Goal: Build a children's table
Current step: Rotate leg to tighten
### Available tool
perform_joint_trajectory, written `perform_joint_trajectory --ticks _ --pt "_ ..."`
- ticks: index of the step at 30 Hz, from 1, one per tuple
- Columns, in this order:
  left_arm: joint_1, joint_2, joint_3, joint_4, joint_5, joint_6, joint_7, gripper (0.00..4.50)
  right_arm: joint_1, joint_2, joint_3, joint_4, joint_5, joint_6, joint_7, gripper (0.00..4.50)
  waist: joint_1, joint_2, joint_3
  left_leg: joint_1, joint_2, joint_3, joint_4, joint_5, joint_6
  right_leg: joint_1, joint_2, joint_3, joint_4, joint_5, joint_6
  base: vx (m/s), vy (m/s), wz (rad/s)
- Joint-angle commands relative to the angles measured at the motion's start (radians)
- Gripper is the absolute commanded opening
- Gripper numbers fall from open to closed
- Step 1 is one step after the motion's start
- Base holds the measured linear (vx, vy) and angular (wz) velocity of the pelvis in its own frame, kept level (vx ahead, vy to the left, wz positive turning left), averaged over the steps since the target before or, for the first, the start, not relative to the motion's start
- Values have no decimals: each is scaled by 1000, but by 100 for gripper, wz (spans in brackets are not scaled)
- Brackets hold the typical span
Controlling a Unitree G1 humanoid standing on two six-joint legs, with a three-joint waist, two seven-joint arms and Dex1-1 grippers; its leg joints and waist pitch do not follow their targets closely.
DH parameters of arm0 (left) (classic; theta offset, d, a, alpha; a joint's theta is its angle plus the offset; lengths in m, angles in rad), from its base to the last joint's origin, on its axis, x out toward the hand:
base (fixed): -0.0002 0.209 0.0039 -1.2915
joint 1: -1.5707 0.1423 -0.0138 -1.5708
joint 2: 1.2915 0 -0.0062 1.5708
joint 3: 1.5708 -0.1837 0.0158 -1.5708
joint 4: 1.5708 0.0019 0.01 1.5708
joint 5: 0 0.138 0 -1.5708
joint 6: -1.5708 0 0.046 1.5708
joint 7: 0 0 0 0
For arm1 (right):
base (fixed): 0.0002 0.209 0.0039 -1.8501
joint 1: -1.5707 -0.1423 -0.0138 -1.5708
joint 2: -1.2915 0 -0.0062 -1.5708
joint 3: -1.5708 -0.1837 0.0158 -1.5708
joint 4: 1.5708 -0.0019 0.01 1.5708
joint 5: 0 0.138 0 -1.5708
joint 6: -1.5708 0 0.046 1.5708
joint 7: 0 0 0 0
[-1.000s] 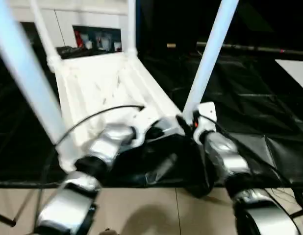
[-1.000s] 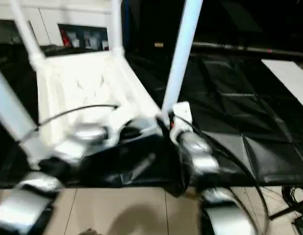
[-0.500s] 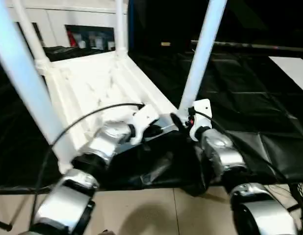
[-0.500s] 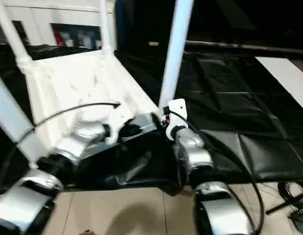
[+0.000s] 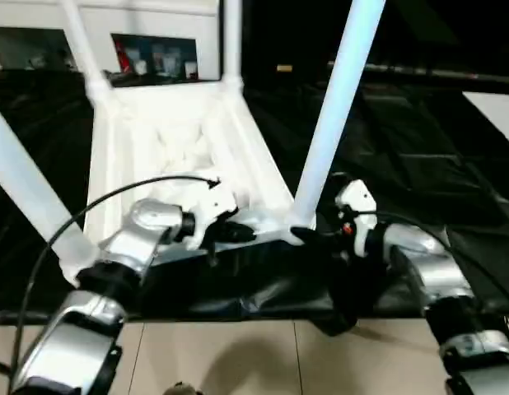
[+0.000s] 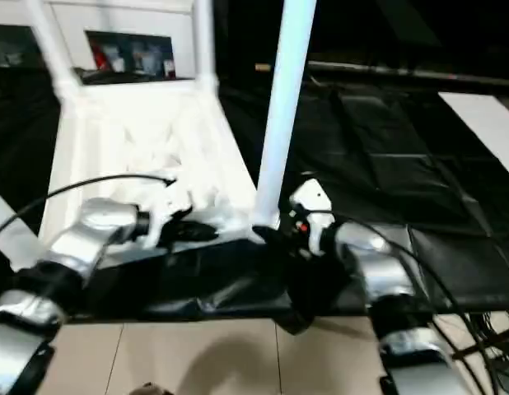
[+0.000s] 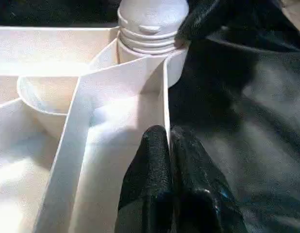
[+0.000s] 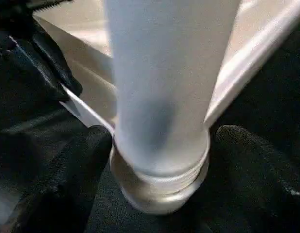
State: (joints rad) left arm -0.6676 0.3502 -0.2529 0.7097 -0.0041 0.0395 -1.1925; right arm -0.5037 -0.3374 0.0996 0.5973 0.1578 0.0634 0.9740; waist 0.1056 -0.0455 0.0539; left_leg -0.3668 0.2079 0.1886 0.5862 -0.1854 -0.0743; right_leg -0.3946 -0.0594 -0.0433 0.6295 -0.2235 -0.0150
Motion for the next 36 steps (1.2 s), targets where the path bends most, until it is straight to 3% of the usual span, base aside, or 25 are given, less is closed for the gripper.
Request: perform_joint_trajectory --ticks 1,8,12,20,22,23,25,27,28,29,31,36 --pt "19 -11 -32 -21 0 13 -35 0 5 -7 15 -18 7 10 27 368 3 4 -63 15 35 -5 -59 -97 70 50 -78 42 -57 72 -268 0 0 0" --pt "28 -3 -35 -36 5 26 -43 0 14 -4 37 -42 5 45 71 311 9 -3 -66 12 30 -5 -57 -64 65 54 -77 42 -52 106 -254 0 0 0" --pt "30 1 -34 -38 5 29 -45 0 15 -7 41 -40 3 44 74 280 10 -2 -66 13 30 -5 -56 -64 67 53 -78 42 -52 105 -252 0 0 0" --pt "34 4 -37 -43 12 44 -44 0 22 -5 41 -29 -6 46 67 268 10 0 -68 13 30 -5 -55 -55 68 55 -77 42 -50 116 -254 0 0 0" --pt "32 -1 -36 -36 20 45 -21 0 24 1 38 -19 -9 47 51 267 10 -1 -68 13 29 -5 -54 -53 69 55 -77 42 -49 124 -256 0 0 0" --pt "17 -23 -25 0 42 40 68 0 25 20 16 7 -9 46 -9 267 9 0 -68 13 29 -4 -54 -58 68 54 -77 43 -51 121 -258 0 0 0" --pt "0 -50 -11 36 56 47 152 0 21 49 -15 46 -12 34 -98 267 7 1 -63 18 29 -5 -59 -106 48 49 -81 43 -62 45 -255 0 0 0" --pt "-21 -105 -12 77 86 69 278 0 4 136 -77 129 -22 26 -347 267 3 4 -58 21 32 -7 -65 -153 15 45 -85 45 -73 -60 -242 0 0 0" --pt "-21 -105 -12 77 86 69 278 0 4 136 -77 129 -22 26 -347 267 -1 6 -53 23 31 -11 -72 -197 -11 44 -86 42 -82 -154 -223 0 0 0" --pt "-35 -156 -9 99 93 99 356 0 -5 199 -88 171 -47 25 -506 267 -6 6 -47 29 30 -12 -78 -251 -30 37 -85 44 -93 -251 -197 0 0 0" --pt "-45 -190 -6 114 96 122 406 0 -13 238 -86 194 -62 24 -586 267 -13 6 -47 33 29 -17 -81 -297 -50 36 -89 46 -103 -353 -166 0 0 0" --pt "-70 -258 -7 152 105 137 500 0 -62 307 -66 251 -99 5 -693 266 -17 7 -51 31 28 -18 -81 -288 -40 34 -85 49 -102 -307 -156 0 0 0"
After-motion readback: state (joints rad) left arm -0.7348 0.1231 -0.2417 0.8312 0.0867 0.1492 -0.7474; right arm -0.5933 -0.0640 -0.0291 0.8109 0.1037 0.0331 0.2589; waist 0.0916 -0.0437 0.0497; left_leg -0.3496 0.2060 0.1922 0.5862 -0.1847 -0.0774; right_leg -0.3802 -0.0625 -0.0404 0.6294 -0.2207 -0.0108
